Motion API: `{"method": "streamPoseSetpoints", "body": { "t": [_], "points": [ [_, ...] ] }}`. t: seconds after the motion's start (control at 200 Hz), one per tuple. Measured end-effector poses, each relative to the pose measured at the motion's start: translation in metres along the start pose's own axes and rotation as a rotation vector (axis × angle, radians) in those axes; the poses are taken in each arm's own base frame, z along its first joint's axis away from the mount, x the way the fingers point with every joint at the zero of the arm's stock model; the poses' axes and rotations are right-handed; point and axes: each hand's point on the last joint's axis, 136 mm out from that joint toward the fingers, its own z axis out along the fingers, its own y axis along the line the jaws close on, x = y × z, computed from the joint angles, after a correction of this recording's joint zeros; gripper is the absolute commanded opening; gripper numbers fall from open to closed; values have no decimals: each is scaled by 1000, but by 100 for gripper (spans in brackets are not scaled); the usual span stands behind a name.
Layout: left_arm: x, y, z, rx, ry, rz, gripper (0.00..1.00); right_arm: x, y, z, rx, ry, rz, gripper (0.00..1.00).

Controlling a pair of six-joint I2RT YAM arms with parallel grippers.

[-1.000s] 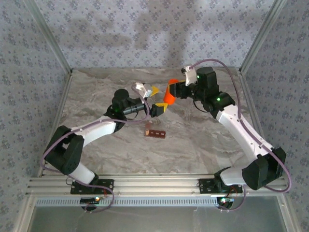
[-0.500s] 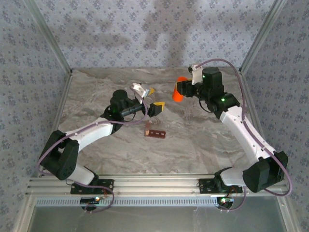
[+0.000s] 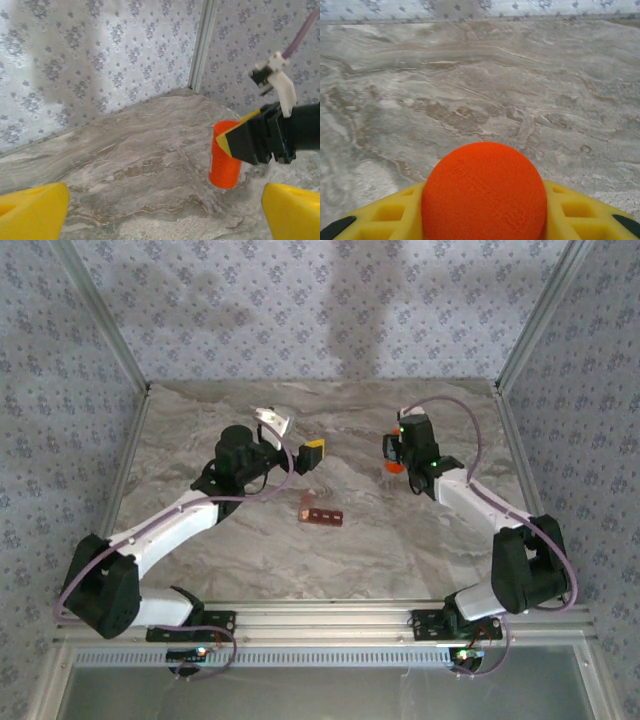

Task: Sort the pills into containers

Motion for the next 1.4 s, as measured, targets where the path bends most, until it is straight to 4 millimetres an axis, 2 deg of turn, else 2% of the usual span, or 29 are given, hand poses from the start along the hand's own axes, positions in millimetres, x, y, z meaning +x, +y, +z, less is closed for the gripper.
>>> {"method": "streamPoseSetpoints", "body": {
  "t": [0.155,0.255,0.33,0.38,0.485,0.67,0.765,0.88,0.985,1.034,1.094,1.169,1.244,1.319,1.399],
  "points": [
    [0,7,-11,-50,0,6,98,25,-8,15,37,-17,30,9],
    [5,11,-15,-75,8,4,98,44,-13,22,53,-6,50,17],
    [9,14,-16,-91,16,2,98,44,-13,23,53,-27,69,23],
    [12,15,-16,-99,22,0,98,44,-13,23,52,-34,80,31],
    [18,19,-17,-120,32,-2,98,43,-13,23,47,-41,94,60],
    [25,29,-20,-167,40,-7,98,43,-10,18,7,-6,103,77],
    [28,37,-22,-199,41,-18,98,16,-9,4,-28,-32,121,78],
    [33,51,-26,-243,47,-40,98,-45,2,-23,-107,-112,146,78],
    [35,61,-27,-266,52,-48,98,-95,23,-51,-220,-166,150,78],
    [39,65,-27,-276,69,-53,98,-108,35,-62,-276,-166,143,78],
    [47,69,-24,-285,102,-59,98,-113,48,-72,-334,-148,131,77],
    [59,74,-20,-295,154,-63,98,-105,67,-79,-400,-98,110,77],
    [69,78,-16,-300,193,-67,98,-83,88,-82,-456,-19,82,76],
    [78,82,-14,-304,228,-68,98,-55,107,-81,-498,59,49,76],
    [85,83,-11,-297,265,-68,98,-13,122,-77,-516,162,13,76]
  ]
}}
